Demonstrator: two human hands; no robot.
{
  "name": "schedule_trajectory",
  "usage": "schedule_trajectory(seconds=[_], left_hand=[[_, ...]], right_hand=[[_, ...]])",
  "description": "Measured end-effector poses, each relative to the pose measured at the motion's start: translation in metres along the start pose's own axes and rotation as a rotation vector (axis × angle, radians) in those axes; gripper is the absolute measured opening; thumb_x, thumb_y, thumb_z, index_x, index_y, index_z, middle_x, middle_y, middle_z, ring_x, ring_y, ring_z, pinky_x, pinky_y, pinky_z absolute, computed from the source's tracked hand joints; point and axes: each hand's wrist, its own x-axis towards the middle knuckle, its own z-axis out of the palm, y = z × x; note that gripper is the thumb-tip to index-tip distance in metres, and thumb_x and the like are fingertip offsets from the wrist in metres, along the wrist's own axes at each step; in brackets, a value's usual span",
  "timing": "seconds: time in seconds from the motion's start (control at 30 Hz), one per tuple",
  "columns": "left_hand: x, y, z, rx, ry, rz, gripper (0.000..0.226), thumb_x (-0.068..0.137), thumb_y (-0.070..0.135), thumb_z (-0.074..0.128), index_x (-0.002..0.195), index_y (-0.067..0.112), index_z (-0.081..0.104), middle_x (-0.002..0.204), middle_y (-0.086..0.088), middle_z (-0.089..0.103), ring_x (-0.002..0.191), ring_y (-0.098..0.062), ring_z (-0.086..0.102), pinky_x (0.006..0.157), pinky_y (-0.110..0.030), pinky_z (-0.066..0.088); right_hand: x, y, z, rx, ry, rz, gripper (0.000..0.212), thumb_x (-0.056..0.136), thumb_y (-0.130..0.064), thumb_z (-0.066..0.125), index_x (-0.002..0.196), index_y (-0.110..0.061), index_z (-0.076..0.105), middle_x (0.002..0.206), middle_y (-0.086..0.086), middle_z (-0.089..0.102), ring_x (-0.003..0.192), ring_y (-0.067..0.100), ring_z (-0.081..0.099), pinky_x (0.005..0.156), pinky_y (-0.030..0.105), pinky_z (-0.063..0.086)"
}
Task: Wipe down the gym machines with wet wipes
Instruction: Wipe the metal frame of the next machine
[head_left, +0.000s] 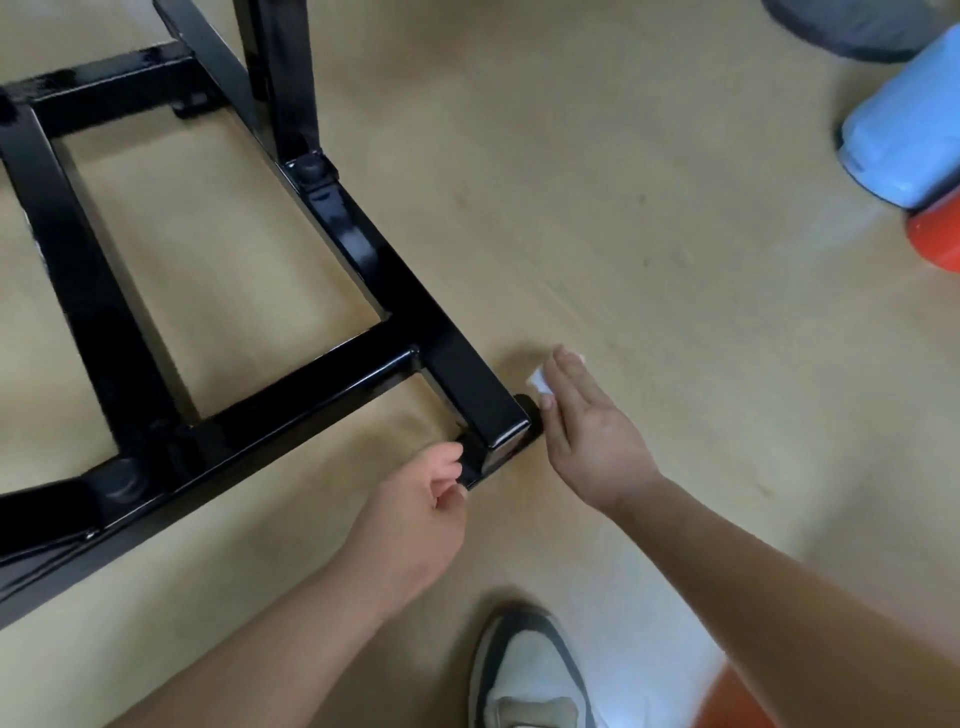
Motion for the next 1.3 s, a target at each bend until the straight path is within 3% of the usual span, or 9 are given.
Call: schedule_trajectory(seconds=[0.13,0.27,0.47,0.67,0.73,0.87,1.03,1.13,1.3], left_hand=[[0.006,-0.002,0.0,0.067,-0.015,-0.016,0.042,0.1,0.016,0.056,0.141,0.027,0.057,0.126,0.012,0.066,0.118,-0.001,0.061,0.108,-0.025,0.045],[-0.001,-0.017,0.001,0.092,-0.04,-0.041,0.043,0.1,0.012,0.056,0.138,0.03,0.058,0.123,0.012,0.067,0.114,0.0,0.063,0.106,-0.024,0.047],[-0.007,-0.037,0.0,0.113,-0.077,-0.075,0.044,0.101,0.014,0.058,0.142,0.028,0.056,0.111,0.023,0.066,0.11,0.008,0.062,0.097,-0.013,0.044],[-0.017,-0.036,0.002,0.114,-0.1,-0.083,0.047,0.098,0.012,0.056,0.143,0.025,0.055,0.124,0.007,0.069,0.117,-0.004,0.063,0.109,-0.027,0.047],[-0.022,-0.044,0.002,0.098,-0.116,-0.077,0.048,0.092,0.021,0.055,0.139,0.029,0.057,0.123,0.01,0.07,0.116,-0.001,0.064,0.109,-0.035,0.05],[-0.035,-0.056,-0.001,0.077,-0.099,-0.073,0.042,0.095,0.017,0.056,0.135,0.03,0.061,0.119,0.016,0.07,0.114,0.002,0.064,0.107,-0.033,0.051],[-0.051,-0.047,0.0,-0.031,-0.069,-0.014,0.054,0.099,0.037,0.062,0.149,0.044,0.044,0.141,0.02,0.057,0.129,0.002,0.054,0.112,-0.025,0.042],[-0.053,-0.04,0.005,-0.243,-0.163,-0.059,0.061,0.096,0.044,0.062,0.147,0.062,0.034,0.142,0.022,0.057,0.129,0.001,0.056,0.113,-0.035,0.046],[-0.051,-0.035,0.005,-0.421,0.05,-0.048,0.019,0.1,0.009,0.062,0.11,0.022,0.072,0.101,0.002,0.079,0.102,-0.017,0.074,0.097,-0.047,0.058]], right_hand=[[0.018,0.025,0.036,0.048,-0.346,-0.128,0.058,0.109,-0.033,0.031,0.165,-0.024,0.019,0.169,-0.015,-0.003,0.158,0.007,-0.003,0.128,0.027,0.004],[-0.001,0.045,0.056,-0.103,-0.319,-0.194,0.063,0.105,-0.018,0.038,0.165,-0.023,0.019,0.17,-0.018,-0.012,0.157,0.008,-0.017,0.13,0.035,0.005],[-0.007,0.039,0.035,-0.245,-0.458,-0.205,0.095,0.087,-0.078,-0.01,0.165,-0.026,0.0,0.165,-0.015,-0.024,0.151,0.008,-0.031,0.126,0.03,-0.013],[0.014,0.027,0.04,-0.313,-0.489,-0.203,0.089,0.084,-0.073,-0.002,0.165,-0.035,0.001,0.169,-0.015,-0.017,0.151,0.008,-0.029,0.128,0.035,-0.008],[-0.001,0.026,0.051,-0.196,-0.365,-0.156,0.084,0.09,-0.063,-0.001,0.165,-0.03,0.017,0.172,-0.013,0.0,0.152,0.006,-0.023,0.13,0.036,0.004],[-0.045,0.012,0.05,-0.05,-0.219,-0.017,0.05,0.11,-0.044,0.032,0.155,-0.029,0.045,0.164,-0.02,0.021,0.153,-0.005,0.01,0.124,0.022,0.024],[-0.09,-0.052,0.036,0.332,-0.166,0.022,0.06,0.108,-0.057,0.026,0.136,-0.022,0.066,0.133,-0.004,0.069,0.126,0.002,0.059,0.107,0.019,0.043],[-0.098,-0.085,0.033,0.611,-0.301,0.048,0.059,0.108,-0.059,0.027,0.128,-0.019,0.065,0.12,0.0,0.07,0.113,0.008,0.063,0.101,0.026,0.047],[-0.097,-0.101,0.033,0.655,-0.487,0.006,0.062,0.104,-0.069,0.029,0.135,-0.025,0.059,0.134,-0.006,0.062,0.132,0.01,0.053,0.115,0.038,0.039]])
